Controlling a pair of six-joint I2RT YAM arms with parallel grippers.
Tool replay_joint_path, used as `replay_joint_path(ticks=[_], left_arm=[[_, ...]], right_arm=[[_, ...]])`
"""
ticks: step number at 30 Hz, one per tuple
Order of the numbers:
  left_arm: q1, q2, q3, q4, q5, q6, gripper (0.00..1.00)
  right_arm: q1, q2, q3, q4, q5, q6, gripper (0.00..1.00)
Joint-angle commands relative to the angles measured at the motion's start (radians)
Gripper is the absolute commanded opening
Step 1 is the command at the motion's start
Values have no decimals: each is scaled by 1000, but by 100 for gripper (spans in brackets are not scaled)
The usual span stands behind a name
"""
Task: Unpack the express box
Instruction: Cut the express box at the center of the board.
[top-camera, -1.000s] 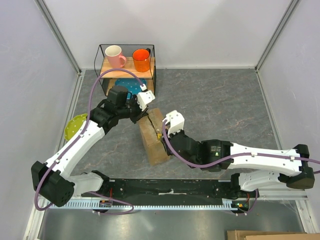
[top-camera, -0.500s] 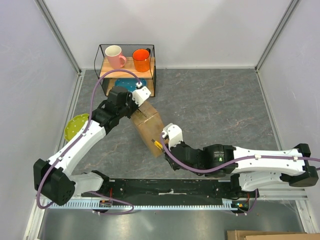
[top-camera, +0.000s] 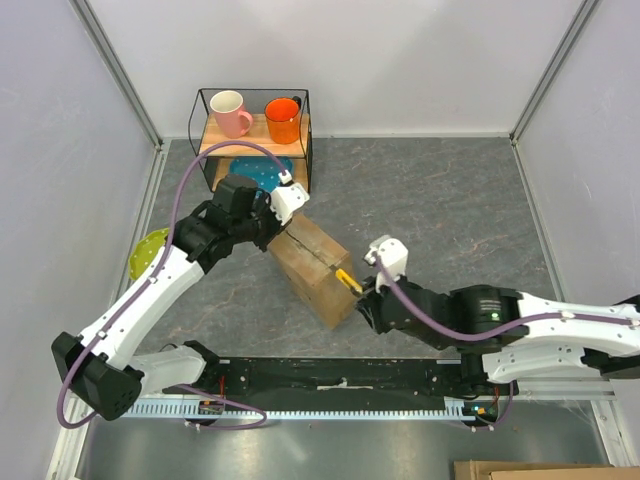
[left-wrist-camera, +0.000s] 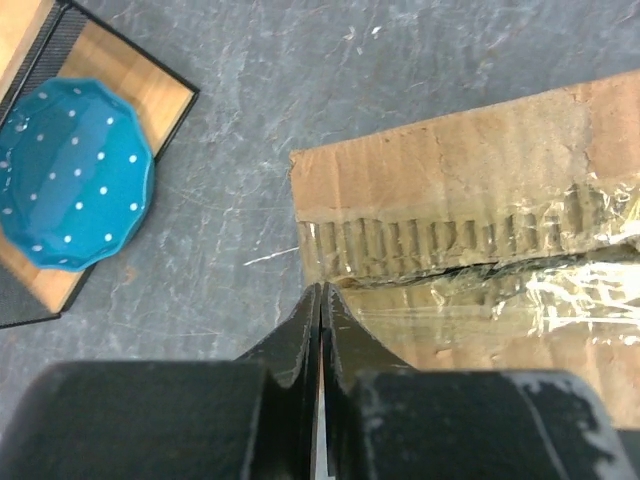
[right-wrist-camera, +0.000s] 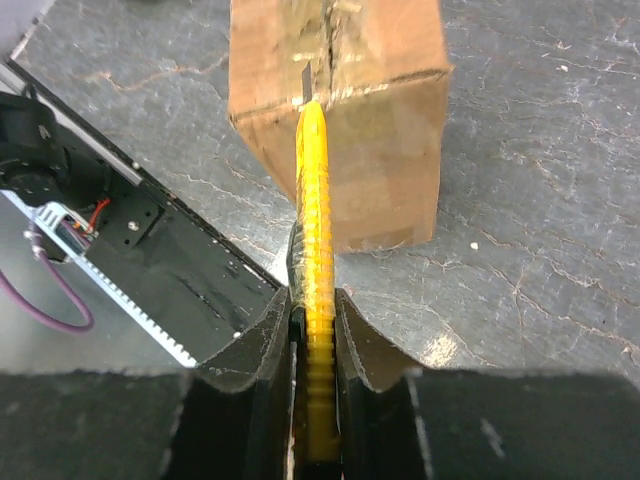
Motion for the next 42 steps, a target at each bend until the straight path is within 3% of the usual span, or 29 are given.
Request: replay_joint_path(ticks=[1,14,17,18,21,23,31,37,39,42], left_arm=[[-1,-14,79,-71,73,-69,9],[-1,-40,286,-170,231,-97,56],[-1,-76,320,-206,409,-50,64],[-1,-86,309,-215,538,-37,70],[-1,-83,276,-252,740,-11,73],[-1,-52,248,-240,777,-34,79],[11,26,193,-232,1007,-18,83],[31,118,297,-437,1221,146,81],[33,152,320,-555,1238,252,81],[45,173,343,-582,1187,289,81]], right_arm=[[5,-83,-28,-33,40,52,0],[5,-152,-112,65,-29,24,0],[4,-163,-109,130,-73,-45,0],[5,-165,-109,171,-98,-63,0],[5,-171,-101,248,-142,-135,0],[5,-172,-97,277,-162,-168,0],[4,-157,-106,372,-280,-217,0],[4,-137,-83,354,-291,-244,0],[4,-132,-71,336,-293,-249,0],[5,-126,-58,293,-323,-251,0]])
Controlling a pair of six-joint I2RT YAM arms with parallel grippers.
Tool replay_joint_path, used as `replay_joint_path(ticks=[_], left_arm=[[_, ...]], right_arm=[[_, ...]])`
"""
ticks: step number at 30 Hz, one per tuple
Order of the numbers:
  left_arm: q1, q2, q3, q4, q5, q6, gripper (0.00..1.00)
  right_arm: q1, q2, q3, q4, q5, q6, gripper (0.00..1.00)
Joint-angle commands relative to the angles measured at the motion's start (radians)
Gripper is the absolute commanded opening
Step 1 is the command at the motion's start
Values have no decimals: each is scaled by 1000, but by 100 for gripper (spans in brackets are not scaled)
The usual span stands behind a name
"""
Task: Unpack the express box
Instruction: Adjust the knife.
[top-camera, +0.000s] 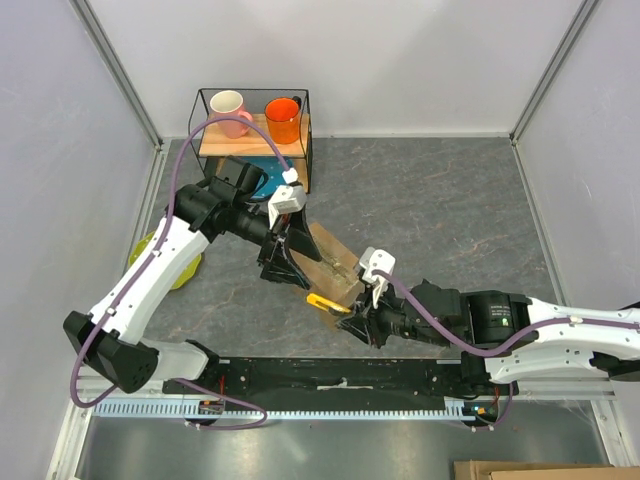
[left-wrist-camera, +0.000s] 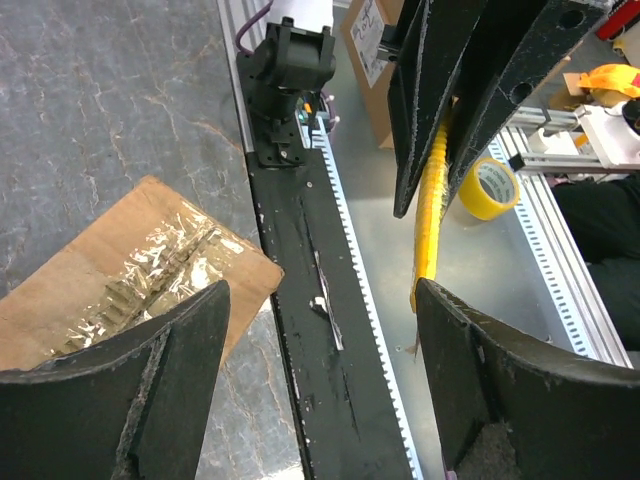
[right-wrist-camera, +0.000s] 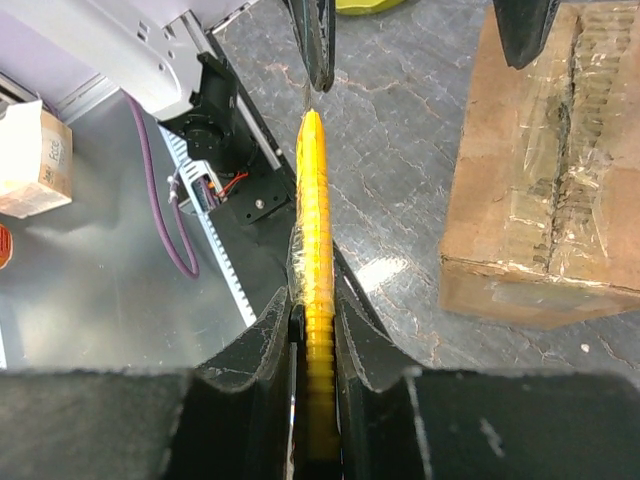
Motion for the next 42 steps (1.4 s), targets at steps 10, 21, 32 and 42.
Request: replay_joint_path(ticks=[10,21,32,42], left_arm=[[37,18,133,-148,73,139,82],[-8,14,78,-293,15,263,83],[-17,0,88,-262,-18,237,57],[-83,43,78,-357,-2,300,12]], right_arm=[[4,64,100,-101,-37,-59,0],[5,95,207,-105,72,-143,0],[5,137,236,-116,65,-151,0],[4,158,273,-43,99,-189,0]])
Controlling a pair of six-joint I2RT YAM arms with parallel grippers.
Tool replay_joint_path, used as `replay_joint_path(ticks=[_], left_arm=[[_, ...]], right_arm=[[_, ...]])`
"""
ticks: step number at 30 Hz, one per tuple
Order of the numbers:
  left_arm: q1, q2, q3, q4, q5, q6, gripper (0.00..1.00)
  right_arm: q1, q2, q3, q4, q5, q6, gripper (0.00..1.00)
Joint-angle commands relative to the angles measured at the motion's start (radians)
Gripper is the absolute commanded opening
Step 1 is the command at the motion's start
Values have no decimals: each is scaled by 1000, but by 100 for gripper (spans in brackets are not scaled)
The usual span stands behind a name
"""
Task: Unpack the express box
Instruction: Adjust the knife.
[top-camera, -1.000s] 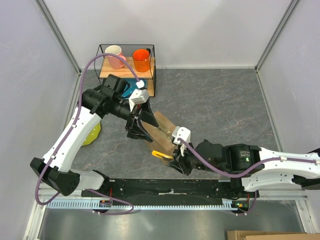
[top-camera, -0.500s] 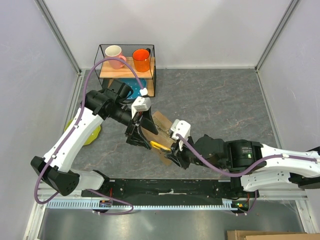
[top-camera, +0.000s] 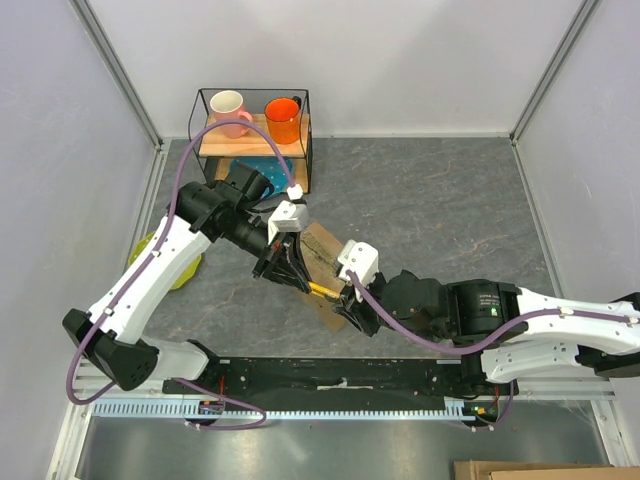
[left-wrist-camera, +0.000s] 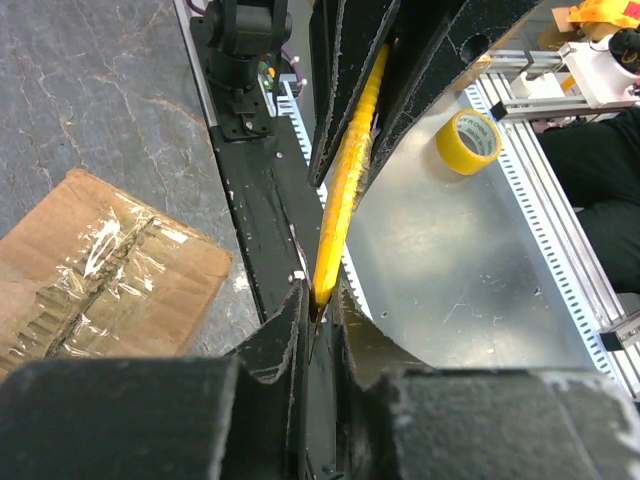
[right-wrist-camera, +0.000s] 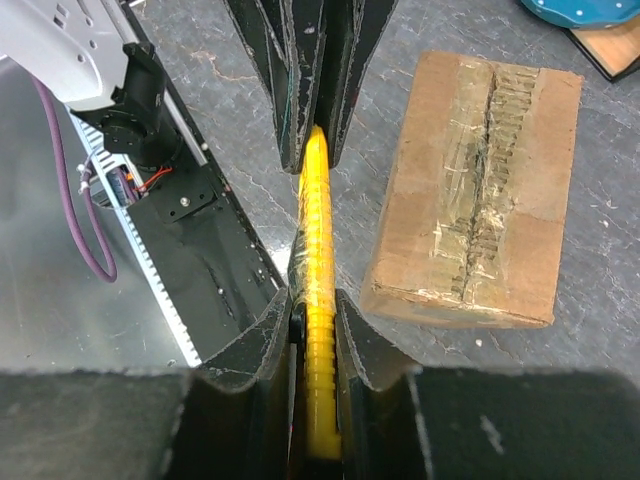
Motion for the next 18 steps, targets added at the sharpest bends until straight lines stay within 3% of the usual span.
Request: replay_joint_path(ticks=[1,3,7,11,12,13,14,18], left_arm=[[-26,18,3,-86,34,56,12],[-27,15,8,-84,42,49,13],[-27,5,11,-89,59,53,32],[-27,-2,11,-107,59,74,37],[-29,-2,14,-111,56,77,35],[-29,-1,15,-121,51,82,23],[-29,4,19,-127,45,91,17],[-29,5,22,-158,22,117,7]], right_arm=[[7,13,77,121,8,-45,0],[6,23,95,123,8,-59,0],[6,45,111,123,-4,-67,0],[6,51,111,122,-7,-67,0],[6,50,111,122,-10,-67,0],[6,50,111,119,-10,-65,0],[6,48,112,117,-8,-65,0],[6,51,121,92,-1,-65,0]])
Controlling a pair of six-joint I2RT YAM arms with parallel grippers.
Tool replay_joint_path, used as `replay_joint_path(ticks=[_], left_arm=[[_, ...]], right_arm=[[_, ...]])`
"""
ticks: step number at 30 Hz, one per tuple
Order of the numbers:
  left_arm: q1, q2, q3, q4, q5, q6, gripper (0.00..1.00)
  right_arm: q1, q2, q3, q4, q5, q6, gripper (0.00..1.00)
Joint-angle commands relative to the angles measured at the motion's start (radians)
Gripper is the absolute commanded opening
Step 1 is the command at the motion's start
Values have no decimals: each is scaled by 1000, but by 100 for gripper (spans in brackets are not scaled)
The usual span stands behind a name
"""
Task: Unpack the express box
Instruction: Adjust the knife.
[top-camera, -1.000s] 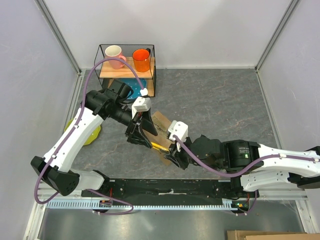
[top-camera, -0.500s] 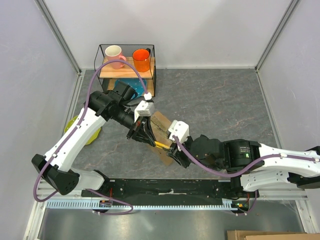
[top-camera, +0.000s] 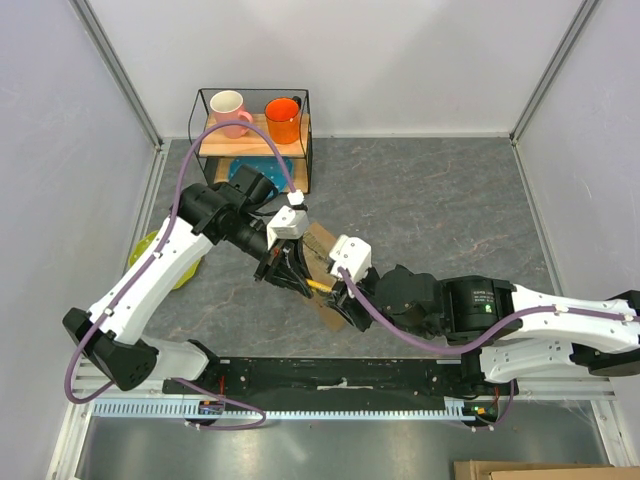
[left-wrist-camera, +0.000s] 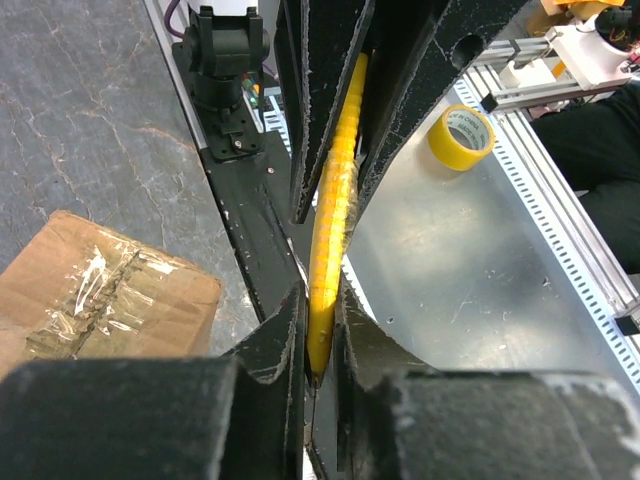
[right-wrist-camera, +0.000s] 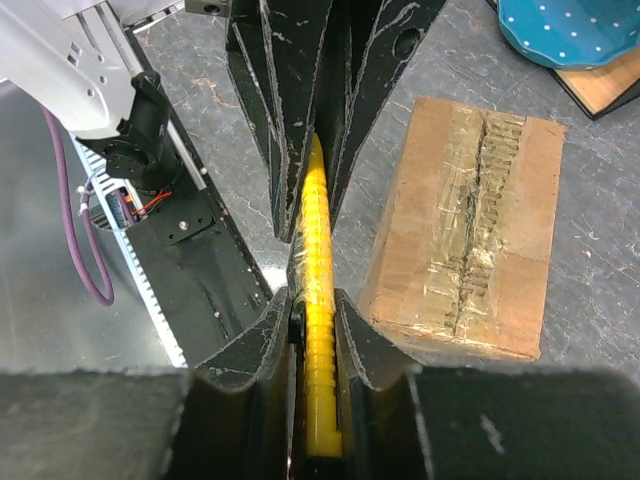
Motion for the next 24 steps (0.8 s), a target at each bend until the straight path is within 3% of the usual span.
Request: replay_joint_path(ticks=[1,5,6,7,9,10,11,13,14,15,16,17,18,19,21,22,24], left_arm=[[-3,2,21,-153,-22,56,4],[-1,-10,21,-153,-28,73,2],[-1,-15,23,-139,-25,67,2],[-1,-16,23,-115,-16,44,2],[17,-24,23,0,-1,-57,2],[36,-32,21,48,51,-106,2],[65,-38,17,118,100,-225,2],[193,-61,-22,417,273,-412,2],[235,-67,-41,545,316,-669,2],[287,-75,-80,809,341,-797,2],[296,-90,-92,891,335,-970,2],[301,-104,-123,957,329,-1026,2],[301,-115,-144,1136,321,-1092,2],[301,-139,-173,1245,317,-1271,2],[301,-162,-281,1548,288,-1488,2],[301,-167,-313,1858,275,-1715,2],[300,-150,-394,2168,225,-1963,2]], right_arm=[[9,2,63,55,-4,-13,0],[9,8,98,16,21,-20,1],[9,11,110,7,31,-22,8],[8,14,124,-10,44,-27,31],[8,13,168,-19,90,-37,50],[9,4,179,-13,108,-40,68],[8,-19,190,-5,132,-42,73],[8,-59,175,50,150,-50,87],[8,-108,138,74,156,-51,89],[8,-136,115,126,157,-54,91],[9,-179,92,148,159,-53,92],[9,-199,48,168,162,-51,93],[9,-213,29,192,169,-48,93],[8,-240,11,211,170,-43,93],[9,-266,-63,295,167,-43,93],[8,-282,-91,333,165,-54,93],[8,-277,-154,436,168,-65,93]])
